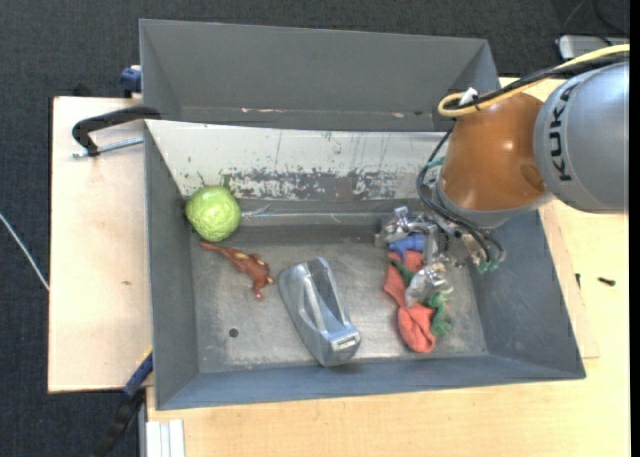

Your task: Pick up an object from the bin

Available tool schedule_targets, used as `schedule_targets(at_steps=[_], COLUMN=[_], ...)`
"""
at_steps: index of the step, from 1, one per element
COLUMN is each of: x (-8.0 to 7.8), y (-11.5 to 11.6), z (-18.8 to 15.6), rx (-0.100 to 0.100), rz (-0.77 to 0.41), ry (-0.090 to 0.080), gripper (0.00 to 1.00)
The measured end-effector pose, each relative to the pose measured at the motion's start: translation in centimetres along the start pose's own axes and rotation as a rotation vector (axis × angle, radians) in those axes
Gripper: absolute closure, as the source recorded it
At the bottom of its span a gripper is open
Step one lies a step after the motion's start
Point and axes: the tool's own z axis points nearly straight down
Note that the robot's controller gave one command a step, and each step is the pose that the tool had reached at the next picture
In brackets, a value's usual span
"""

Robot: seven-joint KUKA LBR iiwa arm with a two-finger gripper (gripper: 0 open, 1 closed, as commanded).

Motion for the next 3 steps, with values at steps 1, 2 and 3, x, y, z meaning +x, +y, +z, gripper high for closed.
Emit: schedule_targets(at_steps=[1,2,3], x=[2.7,6.3,2.4], y=[-0.6,-0.3,-2.6], z=[-0.1,0.0,0.6], rx=[0.000,0.005,0.002], rz=[0.078,0.175,-0.196], ry=[-0.006,0.001,-0.001], gripper=[0.00,0.00,1.00])
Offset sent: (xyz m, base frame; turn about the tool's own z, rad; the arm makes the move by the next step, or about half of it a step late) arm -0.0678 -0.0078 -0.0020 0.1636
